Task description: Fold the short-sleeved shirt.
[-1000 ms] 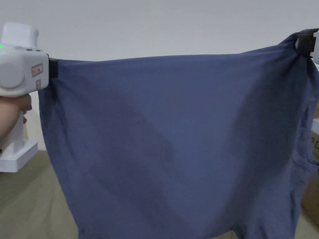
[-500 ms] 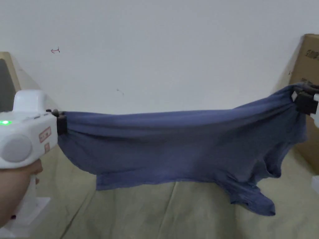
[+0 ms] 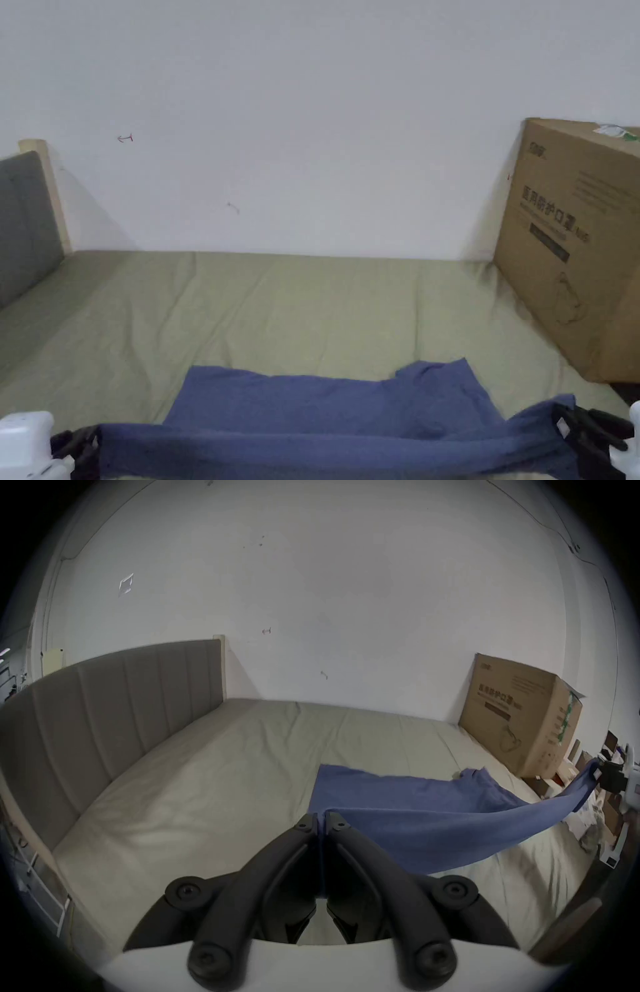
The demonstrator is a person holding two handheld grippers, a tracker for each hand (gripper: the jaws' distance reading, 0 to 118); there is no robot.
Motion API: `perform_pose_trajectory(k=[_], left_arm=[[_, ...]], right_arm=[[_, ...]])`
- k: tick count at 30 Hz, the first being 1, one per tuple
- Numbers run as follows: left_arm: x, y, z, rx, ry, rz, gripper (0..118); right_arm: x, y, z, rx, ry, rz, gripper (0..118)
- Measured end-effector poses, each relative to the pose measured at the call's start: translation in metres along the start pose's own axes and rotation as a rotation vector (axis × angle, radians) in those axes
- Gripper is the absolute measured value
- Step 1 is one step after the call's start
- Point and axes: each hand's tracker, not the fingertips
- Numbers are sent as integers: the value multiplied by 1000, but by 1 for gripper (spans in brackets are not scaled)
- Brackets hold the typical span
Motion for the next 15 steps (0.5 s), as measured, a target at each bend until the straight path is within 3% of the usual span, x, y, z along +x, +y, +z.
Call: perform_pose_trajectory(k=[6, 10, 12, 13, 14, 15], left_arm=[[-11, -80, 61, -122, -12, 2, 3], [-10, -115, 56, -206, 0, -19, 3], [-10, -127, 47, -252, 3, 6, 4], [-9, -131, 43, -279, 8, 9, 8], [-6, -135, 39, -303, 13, 9, 21], [-6, -139, 37, -328, 21, 14, 54]], right_arm=[[-18, -80, 57, -195, 21, 33, 1], [-26, -116, 47, -374, -28, 30, 1], [-32, -130, 37, -425, -58, 76, 1], [-33, -135, 31, -466, -66, 80, 2], [-35, -140, 26, -511, -74, 76, 4], [-57, -115, 47, -548, -88, 45, 24]])
